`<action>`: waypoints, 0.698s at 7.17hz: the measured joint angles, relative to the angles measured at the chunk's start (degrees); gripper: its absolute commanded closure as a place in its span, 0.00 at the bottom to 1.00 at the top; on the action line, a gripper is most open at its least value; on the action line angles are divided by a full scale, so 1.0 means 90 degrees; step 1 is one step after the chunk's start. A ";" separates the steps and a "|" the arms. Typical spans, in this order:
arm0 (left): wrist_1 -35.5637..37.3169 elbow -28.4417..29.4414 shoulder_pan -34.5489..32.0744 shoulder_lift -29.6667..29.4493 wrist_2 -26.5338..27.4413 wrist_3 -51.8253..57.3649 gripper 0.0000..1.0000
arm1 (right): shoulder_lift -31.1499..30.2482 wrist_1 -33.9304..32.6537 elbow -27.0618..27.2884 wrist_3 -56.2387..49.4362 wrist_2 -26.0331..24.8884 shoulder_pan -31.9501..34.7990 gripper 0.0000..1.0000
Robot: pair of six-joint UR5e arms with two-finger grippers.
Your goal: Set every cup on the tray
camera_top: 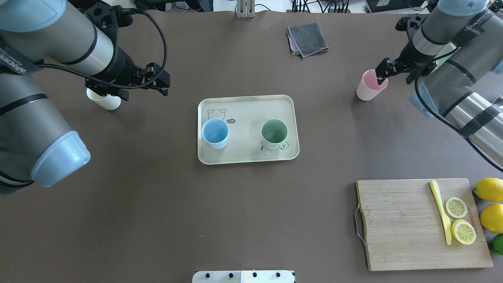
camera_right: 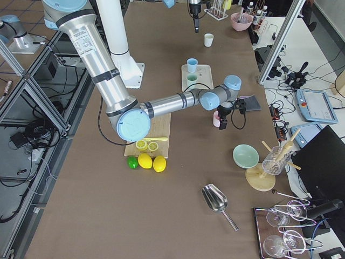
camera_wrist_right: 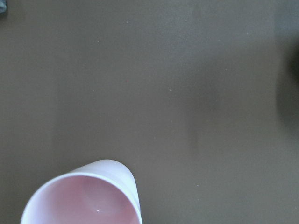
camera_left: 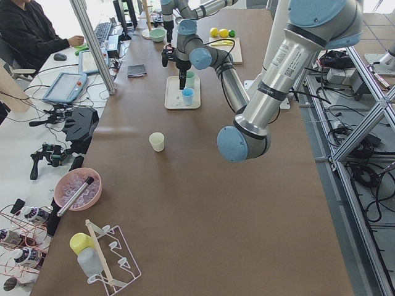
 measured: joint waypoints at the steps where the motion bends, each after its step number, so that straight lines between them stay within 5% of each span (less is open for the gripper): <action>1: 0.0058 -0.0084 -0.0204 0.0187 -0.0028 0.0429 0.03 | 0.0013 0.0020 -0.0046 0.0002 -0.0003 -0.0039 1.00; 5: 0.0091 0.0052 -0.1220 0.0719 -0.0571 0.2074 0.03 | 0.0197 0.0028 0.0076 0.0288 0.0135 -0.0191 1.00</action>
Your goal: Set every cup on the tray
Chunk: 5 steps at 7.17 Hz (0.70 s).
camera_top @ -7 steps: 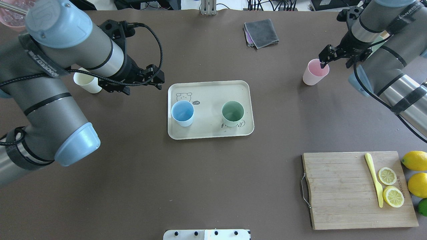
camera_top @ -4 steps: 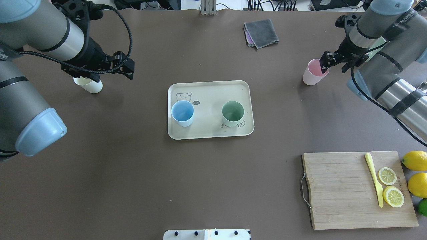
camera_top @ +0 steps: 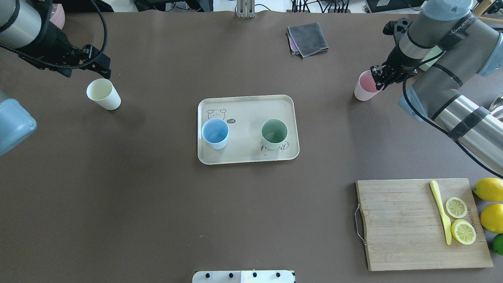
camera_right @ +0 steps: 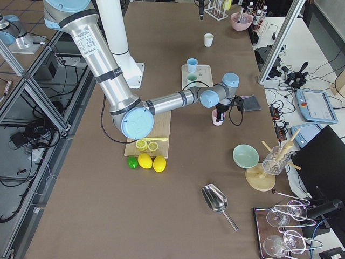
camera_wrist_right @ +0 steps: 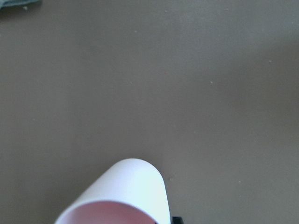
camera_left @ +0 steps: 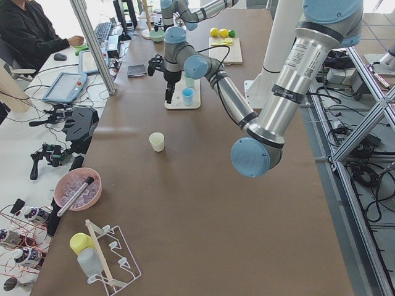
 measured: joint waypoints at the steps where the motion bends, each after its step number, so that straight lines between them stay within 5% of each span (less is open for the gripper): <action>1: -0.0010 0.0158 -0.0184 0.0028 -0.0108 0.0366 0.03 | 0.0083 -0.0028 0.0120 0.0040 0.0277 0.0107 1.00; 3: -0.0370 0.0647 -0.0328 0.0293 -0.0131 0.1055 0.03 | 0.0290 -0.0082 0.0387 0.0357 0.0870 0.0343 1.00; 5: -0.1782 0.1601 -0.0327 0.0616 -0.0117 0.1106 0.03 | 0.0639 -0.0155 0.0495 0.0994 0.0959 0.0292 1.00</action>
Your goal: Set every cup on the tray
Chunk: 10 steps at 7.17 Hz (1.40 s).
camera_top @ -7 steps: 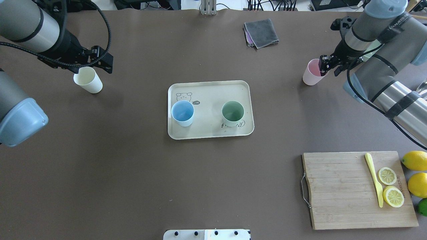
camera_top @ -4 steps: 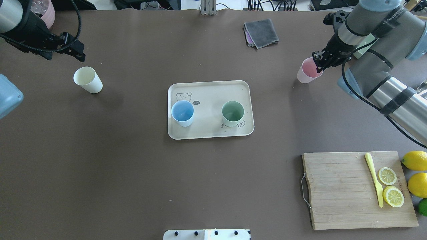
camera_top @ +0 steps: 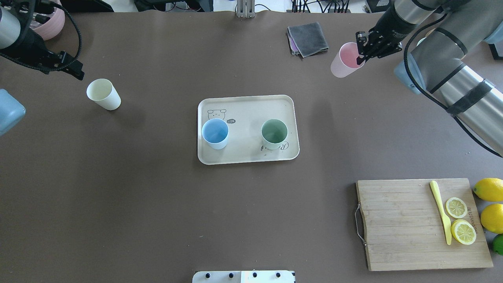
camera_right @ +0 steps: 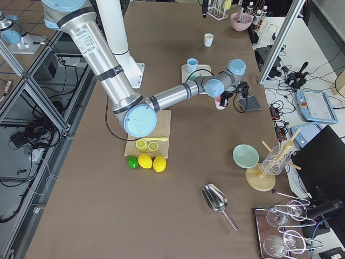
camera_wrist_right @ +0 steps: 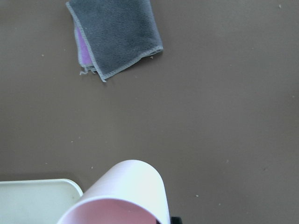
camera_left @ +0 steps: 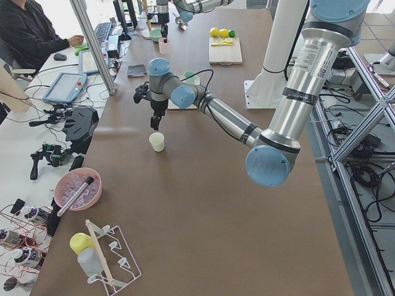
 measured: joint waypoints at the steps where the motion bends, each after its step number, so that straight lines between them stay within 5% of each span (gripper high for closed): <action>1: -0.0684 0.0552 0.0024 -0.0007 0.0016 -0.0223 0.03 | 0.0193 -0.0021 0.0009 0.0336 -0.0048 -0.0118 1.00; 6: -0.2215 0.2183 0.0373 -0.0392 0.0314 -0.0791 0.11 | 0.0760 -0.0032 -0.0031 0.1160 -0.0609 -0.0751 1.00; 7: -0.2328 0.2256 0.0496 -0.0378 0.0366 -0.0874 0.41 | 0.0817 -0.0030 -0.0057 0.1232 -0.0725 -0.0873 1.00; 8: -0.2375 0.2286 0.0580 -0.0350 0.0388 -0.0912 0.85 | 0.0844 -0.0026 -0.0068 0.1300 -0.0868 -0.1015 1.00; 9: -0.2406 0.2305 0.0647 -0.0325 0.0427 -0.0925 1.00 | 0.0853 -0.0023 -0.0071 0.1354 -0.1003 -0.1150 1.00; 10: -0.2434 0.2315 0.0690 -0.0309 0.0479 -0.0929 1.00 | 0.0859 -0.0020 -0.0076 0.1392 -0.1094 -0.1256 1.00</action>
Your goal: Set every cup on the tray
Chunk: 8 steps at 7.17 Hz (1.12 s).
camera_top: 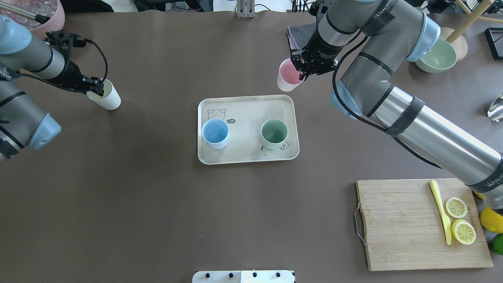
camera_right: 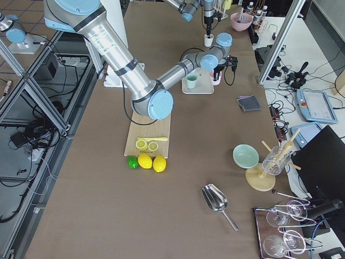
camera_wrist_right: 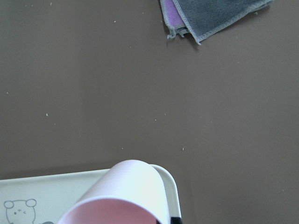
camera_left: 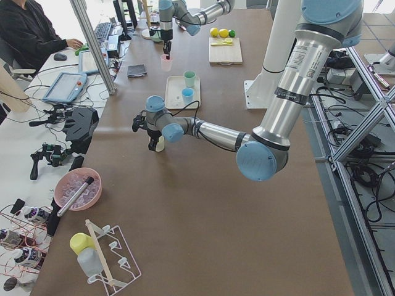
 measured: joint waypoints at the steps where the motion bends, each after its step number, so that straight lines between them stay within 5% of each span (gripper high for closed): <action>1: -0.0009 -0.0020 0.0021 -0.0011 0.0013 -0.0011 1.00 | 0.0019 0.0007 -0.0026 0.0016 -0.0094 -0.0083 1.00; 7: 0.1120 -0.0253 0.0148 -0.1516 -0.0375 -0.1915 1.00 | 0.0267 0.0010 -0.0420 0.0145 -0.0502 -0.0690 1.00; 8: 0.1137 -0.0257 0.0274 -0.1643 -0.0346 -0.2168 1.00 | 0.0262 0.0021 -0.0466 0.0167 -0.0513 -0.0756 0.04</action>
